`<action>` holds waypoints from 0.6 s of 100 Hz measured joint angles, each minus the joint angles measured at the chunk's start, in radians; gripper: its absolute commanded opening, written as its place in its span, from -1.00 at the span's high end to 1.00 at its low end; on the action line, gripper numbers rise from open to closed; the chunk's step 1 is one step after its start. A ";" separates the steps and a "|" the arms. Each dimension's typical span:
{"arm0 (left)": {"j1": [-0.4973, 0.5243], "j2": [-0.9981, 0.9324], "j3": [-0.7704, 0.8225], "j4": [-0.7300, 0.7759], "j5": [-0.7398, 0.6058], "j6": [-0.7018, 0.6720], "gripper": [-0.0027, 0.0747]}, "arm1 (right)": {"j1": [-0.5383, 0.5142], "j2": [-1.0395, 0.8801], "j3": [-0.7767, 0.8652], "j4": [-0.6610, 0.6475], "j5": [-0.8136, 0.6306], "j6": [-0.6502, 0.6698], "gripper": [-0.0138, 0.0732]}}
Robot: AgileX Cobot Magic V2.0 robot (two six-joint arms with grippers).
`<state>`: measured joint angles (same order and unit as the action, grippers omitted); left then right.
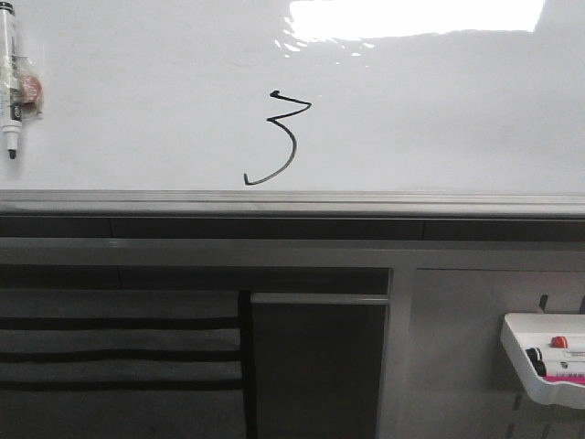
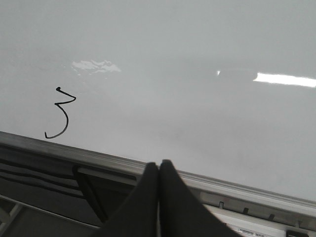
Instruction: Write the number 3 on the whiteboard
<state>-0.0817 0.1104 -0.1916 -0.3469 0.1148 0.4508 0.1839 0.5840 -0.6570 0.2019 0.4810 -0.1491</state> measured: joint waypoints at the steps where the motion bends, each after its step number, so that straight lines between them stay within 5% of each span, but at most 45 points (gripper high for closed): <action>1: 0.000 -0.004 0.012 0.000 -0.007 0.000 0.98 | 0.000 0.000 0.000 0.000 0.000 0.000 0.84; 60: 0.001 -0.116 0.197 0.271 -0.095 -0.370 0.98 | 0.000 0.000 0.000 0.000 -0.002 0.000 0.84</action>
<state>-0.0802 -0.0056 0.0056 -0.0762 0.0200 0.0811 0.1839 0.5840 -0.6570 0.2015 0.4789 -0.1491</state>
